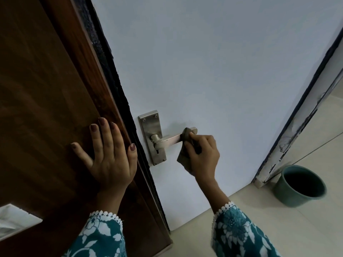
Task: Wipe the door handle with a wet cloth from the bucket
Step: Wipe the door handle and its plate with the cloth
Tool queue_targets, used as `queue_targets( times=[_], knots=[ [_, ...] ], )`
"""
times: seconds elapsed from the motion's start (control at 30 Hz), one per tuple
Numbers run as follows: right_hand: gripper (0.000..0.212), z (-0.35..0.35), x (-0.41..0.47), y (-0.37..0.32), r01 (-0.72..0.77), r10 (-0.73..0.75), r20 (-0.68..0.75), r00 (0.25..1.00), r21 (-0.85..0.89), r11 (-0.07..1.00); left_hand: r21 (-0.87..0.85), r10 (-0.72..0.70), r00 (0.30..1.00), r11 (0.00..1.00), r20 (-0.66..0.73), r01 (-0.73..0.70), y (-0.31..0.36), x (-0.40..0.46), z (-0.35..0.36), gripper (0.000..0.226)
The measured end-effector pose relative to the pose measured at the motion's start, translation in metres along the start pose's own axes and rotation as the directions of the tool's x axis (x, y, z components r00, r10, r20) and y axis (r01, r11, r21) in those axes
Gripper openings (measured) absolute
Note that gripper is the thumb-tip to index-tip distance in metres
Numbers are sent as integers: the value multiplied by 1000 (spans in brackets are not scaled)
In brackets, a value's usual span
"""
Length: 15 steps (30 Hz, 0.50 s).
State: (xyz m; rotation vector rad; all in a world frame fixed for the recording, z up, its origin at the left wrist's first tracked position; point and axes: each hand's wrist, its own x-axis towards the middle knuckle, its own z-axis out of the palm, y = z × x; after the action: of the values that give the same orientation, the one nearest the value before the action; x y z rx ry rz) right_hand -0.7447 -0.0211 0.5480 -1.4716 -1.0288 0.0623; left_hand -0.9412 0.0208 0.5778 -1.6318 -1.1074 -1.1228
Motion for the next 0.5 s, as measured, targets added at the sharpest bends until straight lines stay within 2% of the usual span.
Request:
queue_targets(
  times=[0.1,0.27,0.5],
  knots=[
    [25,10,-9,-8,-4,4,-15,1000,-6,1000,6,-14,1000,1000,4,14,4,-1,1,59],
    [20,28,-38,-26,152,-157,96,983,54,987,-22,-37,999,999,15,37,7,-3,-1,58],
    [24,4,1,-1,-72,73,-38,997,26,997,-13,-19,1000,1000,24,19,6,-2,1,59]
  ],
)
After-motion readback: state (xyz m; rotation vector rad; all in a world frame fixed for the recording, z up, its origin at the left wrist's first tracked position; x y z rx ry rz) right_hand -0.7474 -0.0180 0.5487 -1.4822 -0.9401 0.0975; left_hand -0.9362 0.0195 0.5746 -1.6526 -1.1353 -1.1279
